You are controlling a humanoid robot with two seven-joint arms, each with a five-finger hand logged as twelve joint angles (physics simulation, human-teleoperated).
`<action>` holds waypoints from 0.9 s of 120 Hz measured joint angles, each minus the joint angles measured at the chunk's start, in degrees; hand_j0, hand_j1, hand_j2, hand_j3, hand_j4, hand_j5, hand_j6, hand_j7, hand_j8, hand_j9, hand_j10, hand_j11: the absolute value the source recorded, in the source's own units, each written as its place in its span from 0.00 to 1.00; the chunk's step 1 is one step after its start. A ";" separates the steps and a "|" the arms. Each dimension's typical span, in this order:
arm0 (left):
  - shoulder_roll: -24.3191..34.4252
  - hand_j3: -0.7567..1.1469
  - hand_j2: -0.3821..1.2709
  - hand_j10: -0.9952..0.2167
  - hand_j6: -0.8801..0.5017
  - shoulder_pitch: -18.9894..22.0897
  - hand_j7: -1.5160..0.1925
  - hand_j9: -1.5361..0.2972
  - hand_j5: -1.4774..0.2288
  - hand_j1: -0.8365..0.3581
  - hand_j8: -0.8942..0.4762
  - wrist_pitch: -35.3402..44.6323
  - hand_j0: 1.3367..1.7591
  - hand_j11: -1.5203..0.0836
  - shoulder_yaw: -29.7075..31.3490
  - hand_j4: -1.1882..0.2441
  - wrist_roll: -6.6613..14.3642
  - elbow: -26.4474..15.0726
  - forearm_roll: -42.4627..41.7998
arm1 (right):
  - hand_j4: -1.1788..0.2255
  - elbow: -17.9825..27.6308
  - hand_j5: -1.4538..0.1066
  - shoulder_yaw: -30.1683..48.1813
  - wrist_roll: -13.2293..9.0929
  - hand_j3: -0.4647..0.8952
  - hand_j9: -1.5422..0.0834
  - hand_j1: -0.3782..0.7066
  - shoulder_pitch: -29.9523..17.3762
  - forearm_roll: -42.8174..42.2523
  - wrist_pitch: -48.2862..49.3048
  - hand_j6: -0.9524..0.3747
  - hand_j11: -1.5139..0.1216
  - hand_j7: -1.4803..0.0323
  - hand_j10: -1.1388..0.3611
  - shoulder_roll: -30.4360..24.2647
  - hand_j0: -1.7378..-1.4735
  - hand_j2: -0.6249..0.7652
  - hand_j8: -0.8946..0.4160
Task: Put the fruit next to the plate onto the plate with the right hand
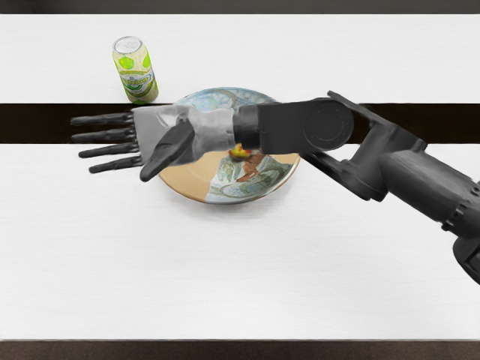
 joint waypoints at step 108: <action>0.00 0.40 0.23 0.81 0.63 0.00 0.88 0.83 0.86 0.98 0.64 0.00 0.76 0.94 0.16 0.82 0.01 0.35 -0.05 | 0.84 18.89 0.93 -3.51 0.00 0.34 0.95 0.03 -17.06 17.83 1.47 0.72 0.93 0.98 0.76 -57.30 0.30 0.45 0.69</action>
